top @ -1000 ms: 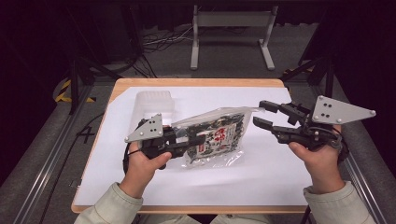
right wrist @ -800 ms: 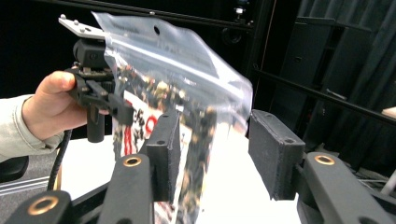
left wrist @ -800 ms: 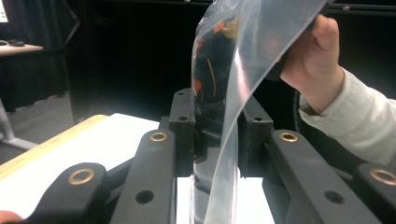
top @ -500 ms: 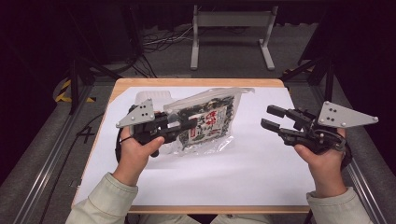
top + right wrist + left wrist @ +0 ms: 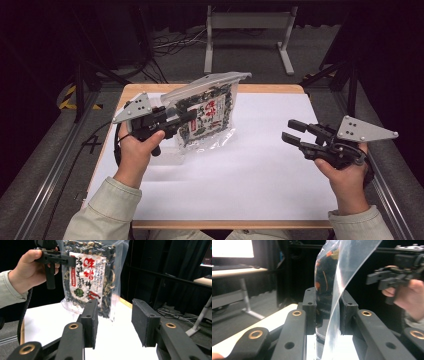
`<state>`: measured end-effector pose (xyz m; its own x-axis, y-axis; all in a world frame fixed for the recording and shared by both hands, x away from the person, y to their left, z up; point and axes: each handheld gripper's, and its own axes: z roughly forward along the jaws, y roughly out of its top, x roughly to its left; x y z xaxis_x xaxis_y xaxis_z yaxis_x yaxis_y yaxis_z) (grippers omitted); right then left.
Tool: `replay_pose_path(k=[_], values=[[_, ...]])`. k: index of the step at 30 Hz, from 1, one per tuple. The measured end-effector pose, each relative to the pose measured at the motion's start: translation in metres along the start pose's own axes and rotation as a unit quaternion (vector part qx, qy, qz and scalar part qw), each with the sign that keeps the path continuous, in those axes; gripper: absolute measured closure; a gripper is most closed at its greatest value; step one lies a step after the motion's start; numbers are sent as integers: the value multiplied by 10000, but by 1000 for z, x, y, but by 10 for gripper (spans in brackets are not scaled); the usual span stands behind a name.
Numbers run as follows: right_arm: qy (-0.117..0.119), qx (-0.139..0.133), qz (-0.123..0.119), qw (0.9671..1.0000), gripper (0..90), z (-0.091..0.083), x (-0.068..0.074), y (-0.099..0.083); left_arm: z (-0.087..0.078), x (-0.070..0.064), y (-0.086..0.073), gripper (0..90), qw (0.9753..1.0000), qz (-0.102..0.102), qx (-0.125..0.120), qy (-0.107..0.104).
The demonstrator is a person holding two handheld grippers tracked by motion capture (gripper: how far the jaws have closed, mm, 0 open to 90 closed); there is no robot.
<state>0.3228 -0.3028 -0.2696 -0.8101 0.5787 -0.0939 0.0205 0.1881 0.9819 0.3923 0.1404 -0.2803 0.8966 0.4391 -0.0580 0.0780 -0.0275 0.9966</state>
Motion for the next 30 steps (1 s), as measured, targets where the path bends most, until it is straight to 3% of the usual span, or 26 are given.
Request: replay_pose_path(k=[18,30], values=[[-79,37,271,9996,559,0,-9,-28,-12,32,7,722,9986,-40,-114,521],[-105,82,349,9993,557,-1,-12,-34,-21,45,6,723,9969,2,-118,780]])
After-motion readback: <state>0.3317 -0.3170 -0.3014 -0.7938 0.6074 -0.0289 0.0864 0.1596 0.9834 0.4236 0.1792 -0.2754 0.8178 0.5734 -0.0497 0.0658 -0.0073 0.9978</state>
